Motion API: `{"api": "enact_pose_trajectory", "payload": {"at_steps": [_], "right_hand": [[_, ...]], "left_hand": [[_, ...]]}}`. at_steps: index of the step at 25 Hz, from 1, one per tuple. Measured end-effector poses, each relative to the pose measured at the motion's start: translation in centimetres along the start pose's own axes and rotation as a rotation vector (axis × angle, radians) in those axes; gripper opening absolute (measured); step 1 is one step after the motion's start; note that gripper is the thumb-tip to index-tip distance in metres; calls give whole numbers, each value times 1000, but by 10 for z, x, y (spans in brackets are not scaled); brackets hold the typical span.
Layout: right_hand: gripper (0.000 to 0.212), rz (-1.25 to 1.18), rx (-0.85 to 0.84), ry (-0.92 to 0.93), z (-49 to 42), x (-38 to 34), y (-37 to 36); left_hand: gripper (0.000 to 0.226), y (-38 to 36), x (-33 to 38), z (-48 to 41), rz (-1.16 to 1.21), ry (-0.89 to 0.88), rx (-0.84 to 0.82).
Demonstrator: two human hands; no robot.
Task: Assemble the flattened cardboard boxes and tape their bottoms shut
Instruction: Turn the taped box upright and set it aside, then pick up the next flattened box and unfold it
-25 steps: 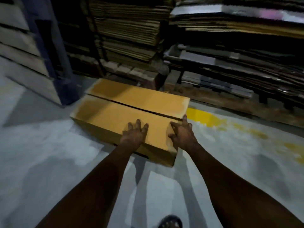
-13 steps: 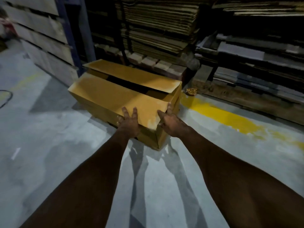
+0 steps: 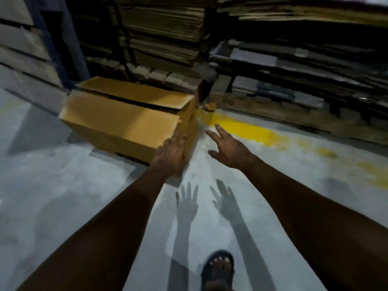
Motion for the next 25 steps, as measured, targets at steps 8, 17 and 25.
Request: {"api": "enact_pose_trajectory", "payload": {"at_steps": [8,17,25], "right_hand": [[61,279,147,-312,292,213,217],[56,190,330,-993,714,479,253],[76,136,170,-1490,922,567,69]], "left_hand": [[38,59,391,36,-37,-601,-1],[49,-75,857,190,-53,-1155,-167],[54,-282,997,273,-181,-1419,-329]]}}
Point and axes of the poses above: each hand's wrist, its own z-axis away from the middle knuckle, its own y-axis out of the back of the hand, x = y × z, the point moved 4 cm from there along -z, towards the middle knuckle, and after that the axes turned 11 degrees about x, right-handed, at the moved point
